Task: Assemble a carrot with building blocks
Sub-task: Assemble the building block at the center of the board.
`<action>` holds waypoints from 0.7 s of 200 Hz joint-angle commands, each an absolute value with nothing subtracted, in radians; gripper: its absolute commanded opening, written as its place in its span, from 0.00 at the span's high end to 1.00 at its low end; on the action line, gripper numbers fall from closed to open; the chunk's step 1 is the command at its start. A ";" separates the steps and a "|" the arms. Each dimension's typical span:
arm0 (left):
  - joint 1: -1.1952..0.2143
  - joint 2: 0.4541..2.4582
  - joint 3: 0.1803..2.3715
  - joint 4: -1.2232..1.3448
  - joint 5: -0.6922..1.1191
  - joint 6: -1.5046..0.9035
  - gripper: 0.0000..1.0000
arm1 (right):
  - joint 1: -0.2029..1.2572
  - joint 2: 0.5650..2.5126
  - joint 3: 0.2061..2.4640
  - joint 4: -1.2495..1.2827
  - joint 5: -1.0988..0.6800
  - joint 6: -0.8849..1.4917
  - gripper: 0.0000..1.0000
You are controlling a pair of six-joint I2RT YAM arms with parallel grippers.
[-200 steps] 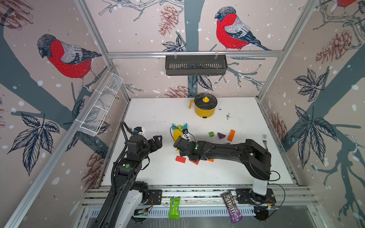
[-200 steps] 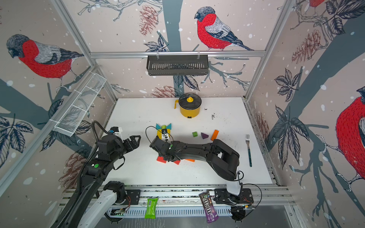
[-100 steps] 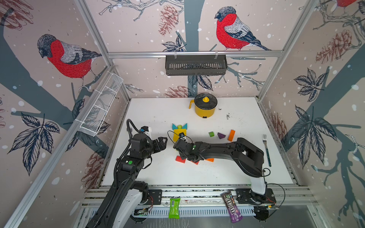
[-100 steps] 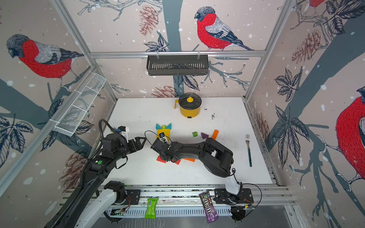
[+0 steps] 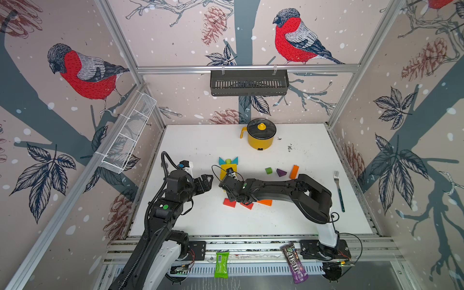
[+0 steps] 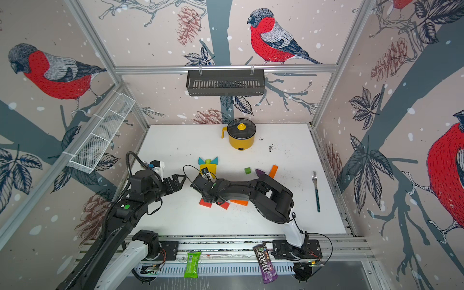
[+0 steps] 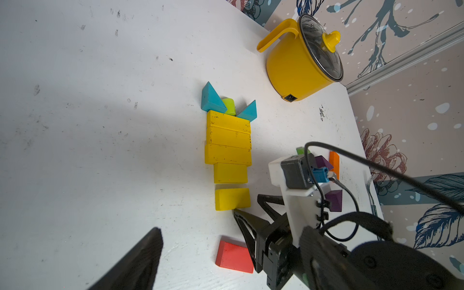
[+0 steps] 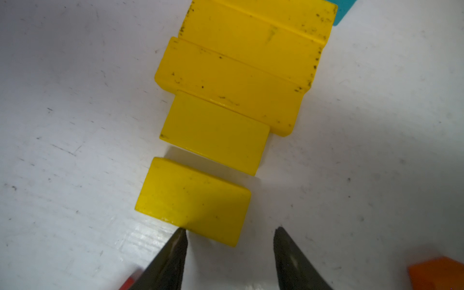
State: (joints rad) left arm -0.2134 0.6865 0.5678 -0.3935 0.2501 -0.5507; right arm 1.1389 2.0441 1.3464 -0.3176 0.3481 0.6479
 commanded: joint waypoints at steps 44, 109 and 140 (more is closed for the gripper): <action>-0.219 0.681 0.570 -0.364 0.249 -0.544 0.14 | 1.137 2.053 1.362 -0.344 0.362 0.652 0.42; -0.222 0.682 0.571 -0.363 0.249 -0.543 0.14 | 1.134 2.063 1.376 -0.345 0.366 0.654 0.40; -0.222 0.684 0.571 -0.361 0.250 -0.543 0.14 | 1.133 2.062 1.372 -0.344 0.367 0.654 0.40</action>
